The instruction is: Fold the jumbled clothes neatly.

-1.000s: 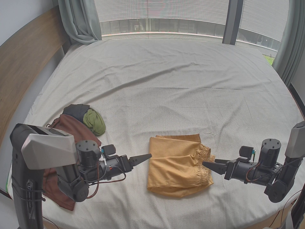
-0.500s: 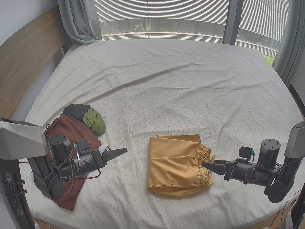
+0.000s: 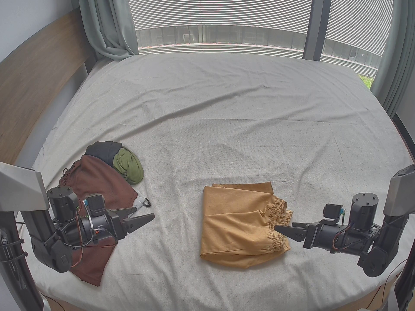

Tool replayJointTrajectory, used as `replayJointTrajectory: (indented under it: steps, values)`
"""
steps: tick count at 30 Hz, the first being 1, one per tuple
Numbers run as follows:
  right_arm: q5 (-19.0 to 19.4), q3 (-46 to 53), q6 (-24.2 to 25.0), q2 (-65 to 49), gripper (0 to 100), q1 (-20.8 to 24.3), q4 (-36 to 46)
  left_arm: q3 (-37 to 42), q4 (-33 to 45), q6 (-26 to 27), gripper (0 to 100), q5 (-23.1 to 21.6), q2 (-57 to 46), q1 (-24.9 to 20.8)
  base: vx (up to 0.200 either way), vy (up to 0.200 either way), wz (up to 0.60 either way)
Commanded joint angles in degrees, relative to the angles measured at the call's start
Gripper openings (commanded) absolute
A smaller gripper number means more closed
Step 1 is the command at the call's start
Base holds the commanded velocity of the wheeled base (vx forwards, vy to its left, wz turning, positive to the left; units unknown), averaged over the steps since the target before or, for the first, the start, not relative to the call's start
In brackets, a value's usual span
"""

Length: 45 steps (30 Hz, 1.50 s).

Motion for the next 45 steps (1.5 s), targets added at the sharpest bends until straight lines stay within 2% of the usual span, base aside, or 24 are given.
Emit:
replayJointTrajectory:
  steps: [1,12,25,29,35,45]
  values:
    - [-0.67,0.55,0.09,6.49,100,-1.07,-0.09,3.77,0.01,5.86,100,-1.87,0.27,2.2,0.0,0.0,0.0]
    - [-0.67,-1.39,-1.75,13.44,100,-4.5,-0.09,3.95,0.01,6.47,100,-1.96,0.71,1.59,0.0,0.0,0.0]
    - [-0.58,-5.6,-1.49,19.32,100,-4.06,-0.09,4.12,0.01,6.56,100,-3.37,0.8,1.24,0.0,0.0,0.0]
    - [-0.85,-7.19,-0.61,21.43,100,-4.14,-0.18,4.3,0.01,6.56,100,-3.45,0.8,1.06,0.0,0.0,0.0]
    - [-1.37,-9.47,4.84,21.96,100,-3.27,-0.18,4.39,0.01,6.74,100,-3.45,1.24,0.71,0.0,0.0,0.0]
    - [-1.29,-12.28,9.5,22.84,100,-1.42,-0.18,4.47,0.01,8.85,100,-3.45,2.73,0.8,0.0,0.0,0.0]
